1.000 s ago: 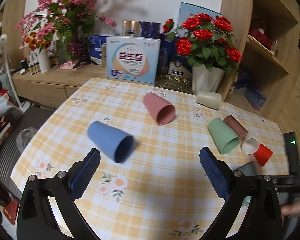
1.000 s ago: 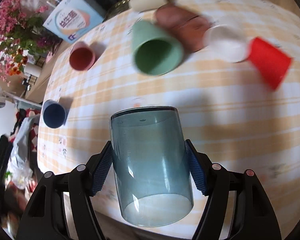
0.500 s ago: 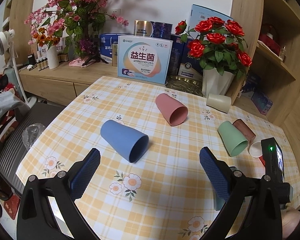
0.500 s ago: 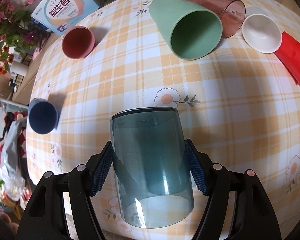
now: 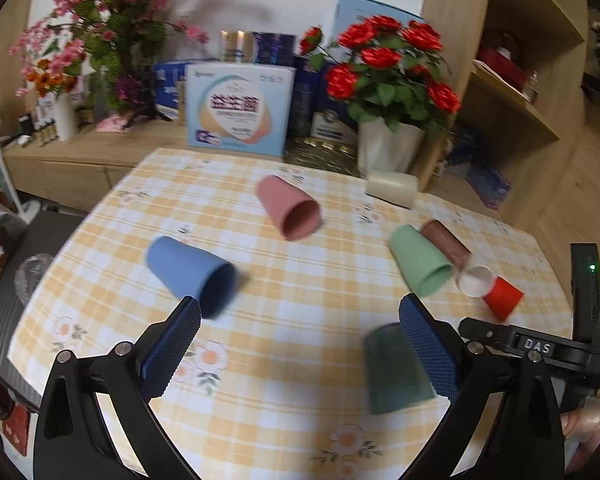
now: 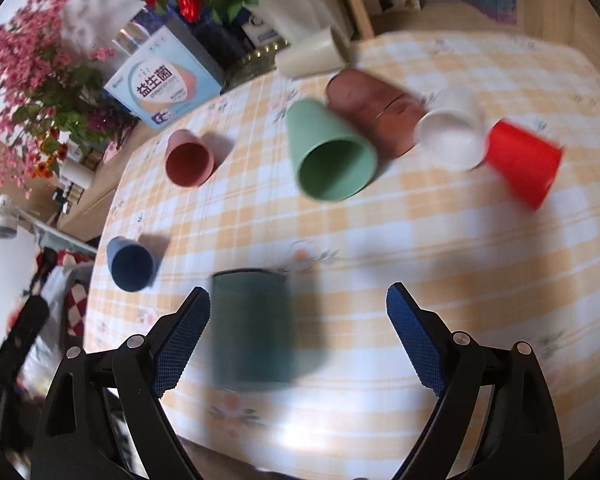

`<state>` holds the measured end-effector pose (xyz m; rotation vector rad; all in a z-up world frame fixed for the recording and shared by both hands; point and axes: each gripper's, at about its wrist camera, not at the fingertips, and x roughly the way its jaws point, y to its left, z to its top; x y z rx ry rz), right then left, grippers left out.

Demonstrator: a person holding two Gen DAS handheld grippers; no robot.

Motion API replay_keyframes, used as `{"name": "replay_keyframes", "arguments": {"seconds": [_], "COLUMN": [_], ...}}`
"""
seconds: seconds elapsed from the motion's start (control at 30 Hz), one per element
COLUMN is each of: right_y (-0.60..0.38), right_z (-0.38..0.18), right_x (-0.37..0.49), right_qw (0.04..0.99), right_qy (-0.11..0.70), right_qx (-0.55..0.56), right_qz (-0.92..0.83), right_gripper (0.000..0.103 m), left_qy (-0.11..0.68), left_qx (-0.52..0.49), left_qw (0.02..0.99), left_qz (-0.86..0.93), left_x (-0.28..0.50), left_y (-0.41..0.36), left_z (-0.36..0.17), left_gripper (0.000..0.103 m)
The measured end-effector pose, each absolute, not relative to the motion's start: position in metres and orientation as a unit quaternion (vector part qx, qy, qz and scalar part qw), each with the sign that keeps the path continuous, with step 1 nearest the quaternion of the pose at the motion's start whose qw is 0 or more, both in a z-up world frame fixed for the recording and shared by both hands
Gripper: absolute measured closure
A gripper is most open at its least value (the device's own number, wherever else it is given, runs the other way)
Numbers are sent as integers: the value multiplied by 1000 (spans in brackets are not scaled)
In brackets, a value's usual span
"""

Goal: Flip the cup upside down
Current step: 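Pass the dark green cup from the right tool into the left tool, then turn the dark green cup with the left tool and lower it onto the table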

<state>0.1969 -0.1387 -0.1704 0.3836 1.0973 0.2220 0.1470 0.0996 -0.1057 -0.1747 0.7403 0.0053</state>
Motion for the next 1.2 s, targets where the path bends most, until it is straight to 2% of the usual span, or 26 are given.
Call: {"name": "replay_keyframes", "arguments": {"seconds": [0.2,0.23,0.3,0.47,0.67,1.1,1.2], "right_y": [-197,-205,-220,-247,-275,-295,-295], "right_z": [-164,-165,-166,-162,-163,-173,-173], "right_x": [175,173,171,173,171,166,165], "right_qw": [871,873,877,886,890,884,884], "right_qy": [463,459,455,450,441,445,445], "right_qx": [152,154,148,109,115,136,136], "right_qz": [62,54,41,2,-29,-41,-40], "right_gripper": [15,15,15,15,15,15,15], "left_qy": [391,399,420,467,520,587,597], "left_qx": [-70,-69,-68,-76,-99,-41,-36], "left_qw": [917,914,904,879,844,807,800], "left_qz": [-21,-25,-34,-59,-83,-59,-52], "left_x": [163,166,174,195,218,251,255], "left_y": [72,69,63,44,16,-16,-15], "left_z": [-124,-128,-136,-156,-178,-221,-228], "left_gripper": [8,10,21,21,21,21,25]}}
